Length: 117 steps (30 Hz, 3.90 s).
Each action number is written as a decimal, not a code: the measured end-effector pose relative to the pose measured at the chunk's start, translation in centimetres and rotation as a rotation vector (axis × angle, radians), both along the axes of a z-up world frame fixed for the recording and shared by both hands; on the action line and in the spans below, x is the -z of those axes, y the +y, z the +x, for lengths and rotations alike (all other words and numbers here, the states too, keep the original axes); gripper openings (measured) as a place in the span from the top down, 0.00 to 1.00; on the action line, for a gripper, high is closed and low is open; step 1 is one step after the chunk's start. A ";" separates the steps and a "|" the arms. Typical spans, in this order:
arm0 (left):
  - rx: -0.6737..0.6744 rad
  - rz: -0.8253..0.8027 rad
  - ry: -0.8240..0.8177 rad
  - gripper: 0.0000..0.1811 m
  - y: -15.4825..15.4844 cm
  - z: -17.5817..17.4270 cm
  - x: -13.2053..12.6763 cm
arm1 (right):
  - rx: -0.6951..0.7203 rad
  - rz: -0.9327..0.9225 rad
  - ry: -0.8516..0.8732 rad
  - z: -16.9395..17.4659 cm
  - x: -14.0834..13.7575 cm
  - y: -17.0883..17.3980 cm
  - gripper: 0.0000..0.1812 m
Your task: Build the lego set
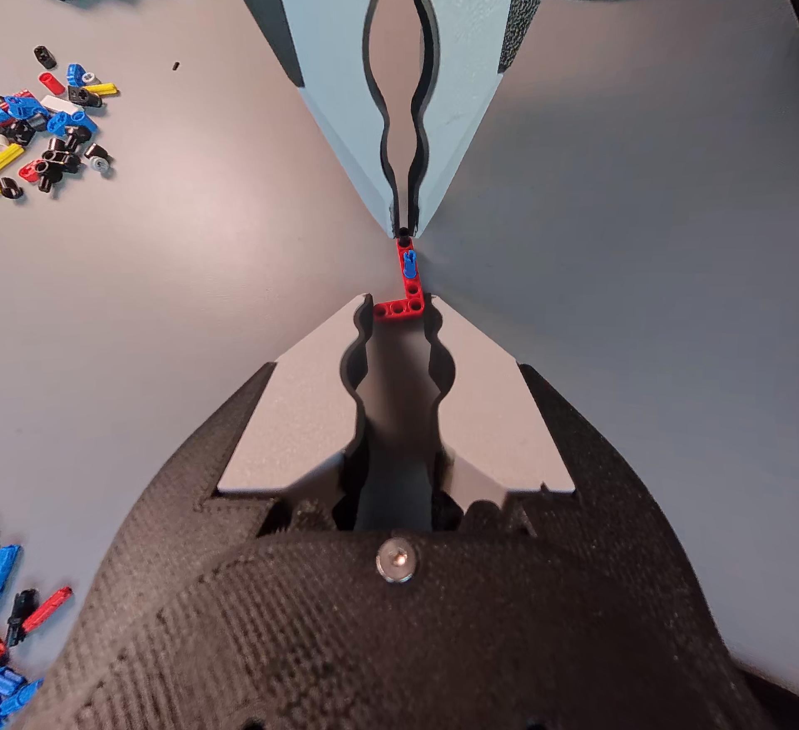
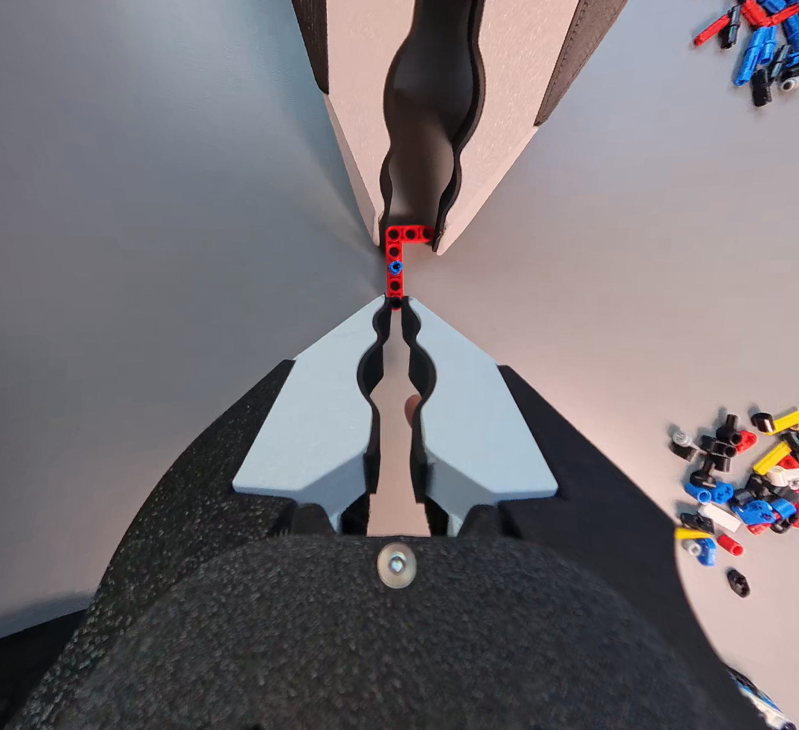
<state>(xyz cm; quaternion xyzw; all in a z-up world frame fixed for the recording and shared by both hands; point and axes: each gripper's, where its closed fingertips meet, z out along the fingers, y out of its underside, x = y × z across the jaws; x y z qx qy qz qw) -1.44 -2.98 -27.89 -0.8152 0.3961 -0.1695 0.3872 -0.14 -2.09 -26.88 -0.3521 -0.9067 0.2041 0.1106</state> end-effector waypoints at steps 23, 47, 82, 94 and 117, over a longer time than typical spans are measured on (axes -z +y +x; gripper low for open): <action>0.032 0.015 0.008 0.88 0.0 0.3 0.0 | 0.131 -0.153 0.162 0.3 0.8 -0.2 0.88; -0.227 0.172 -0.203 0.83 2.9 -2.4 -4.0 | 0.154 -0.090 0.118 -0.2 0.9 4.6 0.92; -0.800 0.661 -0.334 0.92 12.2 -16.1 -15.6 | 0.724 -0.359 1.022 0.0 -9.3 12.9 0.89; -1.093 0.791 -0.242 1.00 27.5 -28.8 -24.8 | 0.761 -0.299 1.059 0.4 -9.5 14.3 0.93; -0.887 0.914 -0.086 1.00 23.9 -27.2 -32.6 | 0.729 -0.280 1.047 0.3 -9.2 13.8 0.93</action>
